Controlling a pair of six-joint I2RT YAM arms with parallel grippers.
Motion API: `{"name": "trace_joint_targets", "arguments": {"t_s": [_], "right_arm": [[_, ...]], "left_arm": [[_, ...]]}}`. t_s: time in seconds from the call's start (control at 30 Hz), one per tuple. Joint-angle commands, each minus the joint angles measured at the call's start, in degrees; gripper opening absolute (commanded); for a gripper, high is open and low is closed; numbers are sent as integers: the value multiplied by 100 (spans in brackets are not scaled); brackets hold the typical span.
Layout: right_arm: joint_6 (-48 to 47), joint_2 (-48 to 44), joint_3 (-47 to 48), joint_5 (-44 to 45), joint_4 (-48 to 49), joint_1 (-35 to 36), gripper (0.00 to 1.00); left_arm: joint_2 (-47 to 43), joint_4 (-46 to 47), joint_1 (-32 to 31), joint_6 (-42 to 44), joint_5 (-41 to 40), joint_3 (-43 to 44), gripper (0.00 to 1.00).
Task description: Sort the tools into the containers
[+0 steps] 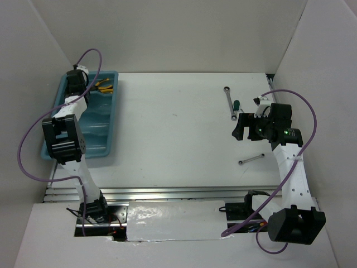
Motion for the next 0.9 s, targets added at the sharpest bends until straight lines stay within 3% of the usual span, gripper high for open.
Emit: {"name": "trace_joint_targets", "arguments": {"t_s": [0.0, 0.37, 0.43, 0.47, 0.5, 0.67, 0.73, 0.77, 0.87], "right_arm": [[-37, 8, 113, -106, 92, -42, 100], [-45, 122, 166, -159, 56, -60, 100], [-45, 149, 184, -158, 47, -51, 100], [-45, 157, 193, -158, 47, -51, 100], [-45, 175, 201, -158, 39, -51, 100], [-37, 219, 219, -150, 56, -42, 100], [-37, 219, 219, -167, 47, -42, 100], [-37, 219, 210, -185, 47, -42, 100], [-37, 210, 236, -176, 21, -42, 100]], "left_arm": [[-478, 1253, 101, 122, 1195, -488, 0], [-179, 1755, 136, 421, 2154, -471, 0], [-197, 1835, 127, 430, 2128, -533, 14], [-249, 1792, 144, 404, 2250, -550, 33], [-293, 1695, 162, 325, 2347, -577, 36], [-645, 1536, 320, 157, 2918, -875, 33], [-689, 1545, 320, 149, 2892, -937, 38], [-698, 1510, 364, 149, 2910, -937, 53], [-768, 1387, 487, -87, 3015, -832, 87]]}}
